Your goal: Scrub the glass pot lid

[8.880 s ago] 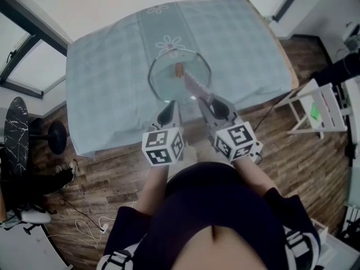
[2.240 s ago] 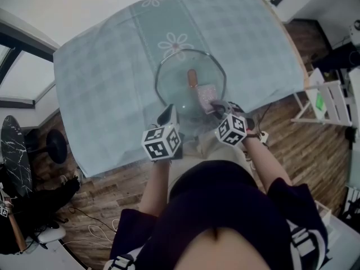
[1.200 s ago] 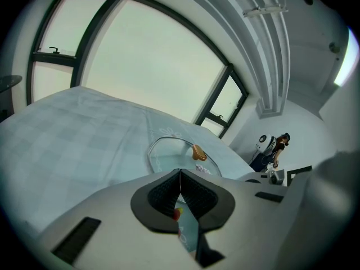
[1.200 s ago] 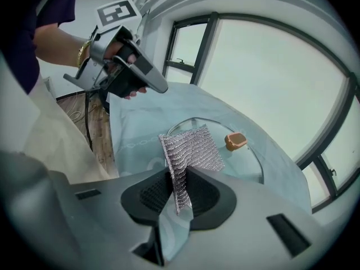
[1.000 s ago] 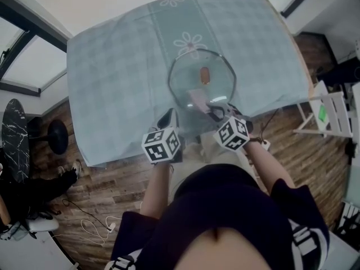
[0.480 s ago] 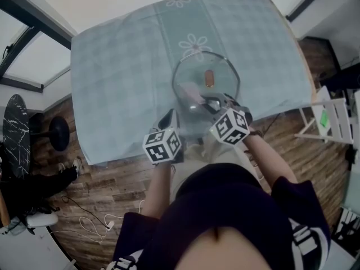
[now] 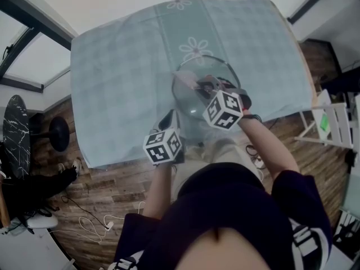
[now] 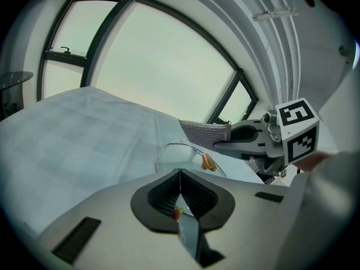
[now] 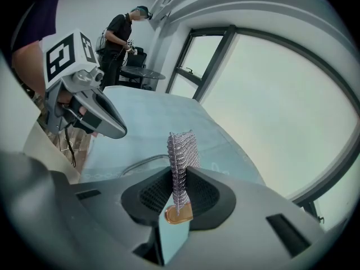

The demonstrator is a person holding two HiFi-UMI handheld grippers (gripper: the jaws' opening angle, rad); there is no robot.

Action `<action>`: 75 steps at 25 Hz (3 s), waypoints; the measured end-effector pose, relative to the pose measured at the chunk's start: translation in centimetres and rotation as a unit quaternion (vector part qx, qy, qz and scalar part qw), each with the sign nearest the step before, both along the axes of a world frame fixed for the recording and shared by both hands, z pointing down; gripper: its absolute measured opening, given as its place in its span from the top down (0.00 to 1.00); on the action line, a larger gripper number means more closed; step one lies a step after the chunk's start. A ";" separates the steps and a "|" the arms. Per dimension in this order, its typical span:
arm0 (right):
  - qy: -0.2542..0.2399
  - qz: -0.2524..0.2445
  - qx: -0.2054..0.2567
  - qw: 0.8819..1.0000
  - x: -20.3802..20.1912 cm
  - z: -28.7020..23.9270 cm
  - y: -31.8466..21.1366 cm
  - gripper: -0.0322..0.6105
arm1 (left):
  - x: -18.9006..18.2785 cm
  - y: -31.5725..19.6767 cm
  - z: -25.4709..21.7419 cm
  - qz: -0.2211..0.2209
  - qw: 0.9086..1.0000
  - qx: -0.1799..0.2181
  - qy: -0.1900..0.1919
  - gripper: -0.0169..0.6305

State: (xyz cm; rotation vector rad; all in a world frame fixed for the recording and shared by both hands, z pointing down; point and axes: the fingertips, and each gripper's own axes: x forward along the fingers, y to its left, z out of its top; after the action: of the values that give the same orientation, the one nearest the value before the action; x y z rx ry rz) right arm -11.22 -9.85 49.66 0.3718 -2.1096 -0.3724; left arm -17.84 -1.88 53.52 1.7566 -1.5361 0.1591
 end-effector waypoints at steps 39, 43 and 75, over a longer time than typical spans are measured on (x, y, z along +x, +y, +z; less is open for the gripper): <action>0.316 -0.012 -0.060 0.947 -1.0 9.4 -6.6 0.83 | -2.5 -1.1 2.1 -0.056 0.998 -0.027 0.013 0.97; 0.327 -0.024 -0.060 0.943 -1.4 10.2 -5.0 0.83 | -3.0 -0.8 2.0 -0.059 0.998 -0.025 0.013 0.97; 0.342 -0.059 -0.088 0.934 0.8 11.2 6.1 0.83 | -5.0 4.8 0.7 -0.073 0.997 -0.008 0.002 0.97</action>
State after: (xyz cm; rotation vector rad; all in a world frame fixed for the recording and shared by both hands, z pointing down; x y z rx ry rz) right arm -10.41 -3.73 60.89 -0.0045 -1.4638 -0.3186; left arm -22.83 2.88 54.24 1.6249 -1.6499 0.0942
